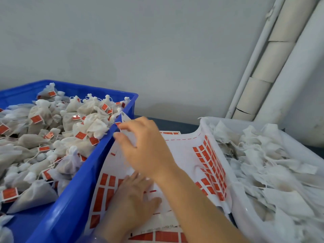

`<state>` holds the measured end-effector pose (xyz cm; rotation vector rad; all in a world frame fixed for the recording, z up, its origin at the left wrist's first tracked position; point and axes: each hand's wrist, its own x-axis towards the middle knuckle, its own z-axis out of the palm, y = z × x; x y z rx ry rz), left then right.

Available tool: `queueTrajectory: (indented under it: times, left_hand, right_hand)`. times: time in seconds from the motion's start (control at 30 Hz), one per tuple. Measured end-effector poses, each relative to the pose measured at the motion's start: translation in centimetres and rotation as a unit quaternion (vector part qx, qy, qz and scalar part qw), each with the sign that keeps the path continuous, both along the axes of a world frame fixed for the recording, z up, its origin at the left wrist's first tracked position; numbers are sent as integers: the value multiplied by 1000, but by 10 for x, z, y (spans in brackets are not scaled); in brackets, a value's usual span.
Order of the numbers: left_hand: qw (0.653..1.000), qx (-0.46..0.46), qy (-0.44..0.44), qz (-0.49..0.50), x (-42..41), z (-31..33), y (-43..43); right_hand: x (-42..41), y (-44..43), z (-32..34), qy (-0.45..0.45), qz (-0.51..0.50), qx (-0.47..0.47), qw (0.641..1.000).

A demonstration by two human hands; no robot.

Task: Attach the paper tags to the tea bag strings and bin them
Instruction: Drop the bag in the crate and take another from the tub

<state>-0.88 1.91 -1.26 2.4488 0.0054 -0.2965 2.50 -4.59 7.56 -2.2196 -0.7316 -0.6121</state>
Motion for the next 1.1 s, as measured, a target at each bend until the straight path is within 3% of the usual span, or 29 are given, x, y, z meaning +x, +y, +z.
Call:
queueTrajectory:
  times: [0.07, 0.13, 0.2, 0.3, 0.4, 0.47, 0.6, 0.97, 1.1]
  left_hand:
    - [993, 37, -81, -78, -1, -7, 3]
    - [991, 62, -85, -77, -1, -11, 5]
    - [993, 55, -85, -63, -1, -9, 3]
    - [993, 23, -112, -20, -4, -8, 0]
    - [986, 58, -152, 28, -5, -9, 1]
    - [986, 84, -139, 28, -4, -10, 1]
    - [990, 89, -111, 9, -4, -12, 3]
    - [993, 57, -105, 1, -5, -14, 7]
    - [994, 45, -103, 1, -3, -14, 7]
  right_hand:
    - [7, -29, 12, 40, -69, 10, 997]
    - [20, -65, 26, 100, -166, 8, 981]
    - [32, -106, 37, 157, -273, -37, 948]
    - [39, -160, 40, 256, -390, -160, 870]
    - [31, -190, 21, 371, -374, -286, 800]
    - [24, -203, 3, 428, -348, -303, 778]
    - [25, -209, -20, 439, -354, -248, 788]
    - [42, -207, -41, 386, -387, -238, 803]
    - [45, -215, -33, 295, -407, -212, 838]
